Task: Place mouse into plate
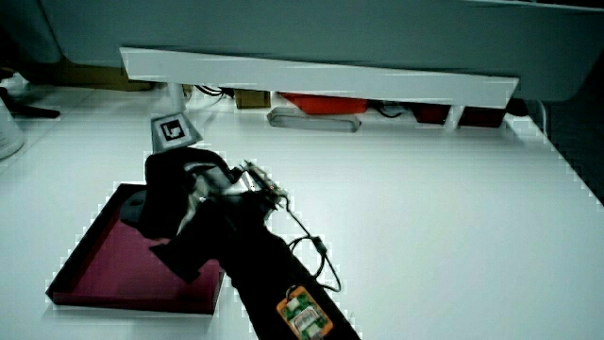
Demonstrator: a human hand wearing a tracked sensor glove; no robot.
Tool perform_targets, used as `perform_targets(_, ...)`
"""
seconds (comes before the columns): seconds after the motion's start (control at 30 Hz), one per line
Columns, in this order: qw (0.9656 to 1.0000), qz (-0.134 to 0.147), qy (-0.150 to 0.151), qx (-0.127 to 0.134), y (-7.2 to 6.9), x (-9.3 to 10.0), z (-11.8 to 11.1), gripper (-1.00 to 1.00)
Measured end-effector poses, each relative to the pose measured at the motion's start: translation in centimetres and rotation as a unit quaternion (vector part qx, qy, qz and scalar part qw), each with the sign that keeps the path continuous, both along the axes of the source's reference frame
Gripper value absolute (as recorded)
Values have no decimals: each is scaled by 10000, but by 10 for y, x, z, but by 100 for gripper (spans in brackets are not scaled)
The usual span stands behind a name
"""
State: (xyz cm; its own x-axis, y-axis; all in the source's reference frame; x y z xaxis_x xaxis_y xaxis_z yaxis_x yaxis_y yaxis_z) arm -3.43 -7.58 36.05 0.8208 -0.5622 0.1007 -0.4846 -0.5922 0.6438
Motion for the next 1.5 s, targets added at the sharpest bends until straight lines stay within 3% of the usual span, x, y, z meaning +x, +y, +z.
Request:
perform_targets(0.37,9992,-147,33,-376,0,-27,42,0)
perform_targets(0.6,9976,-57,358,-585,-3,-35,77,0)
perform_targets(0.63,9967,-60,409,-700,-3,-35,82,0)
perform_targets(0.87,9928,29,831,-865,-4,-35,105,0)
perform_targets(0.9,9944,54,715,-780,-4,-34,103,0)
perform_targets(0.97,9939,15,814,-743,-3,-35,101,0)
perform_targets(1.0,9931,-52,751,-898,-3,-35,102,-5)
perform_targets(1.07,9905,-42,949,-995,-1,-35,105,-16)
perform_targets(1.13,9912,-2,1056,-794,1,-35,103,-26)
perform_targets(1.17,9862,-63,1214,-1121,2,-34,109,-32)
perform_targets(1.2,9837,52,1485,-1013,2,-32,109,-37)
perform_targets(1.23,9841,-150,1087,-1395,3,-31,108,-42)
perform_targets(1.27,9876,-55,1091,-1126,3,-30,106,-47)
perform_targets(1.3,9794,-178,1181,-1627,4,-28,107,-53)
perform_targets(1.33,9866,88,1321,-951,3,-24,101,-58)
perform_targets(1.37,9805,156,1646,-1067,3,-20,100,-63)
perform_targets(1.4,9872,38,1163,-1089,4,-17,93,-68)
perform_targets(1.43,9904,-11,926,-1028,6,-14,85,-74)
perform_targets(1.47,9894,-79,813,-1199,7,-11,78,-79)
perform_targets(1.5,9929,-139,529,-1059,9,-8,67,-84)
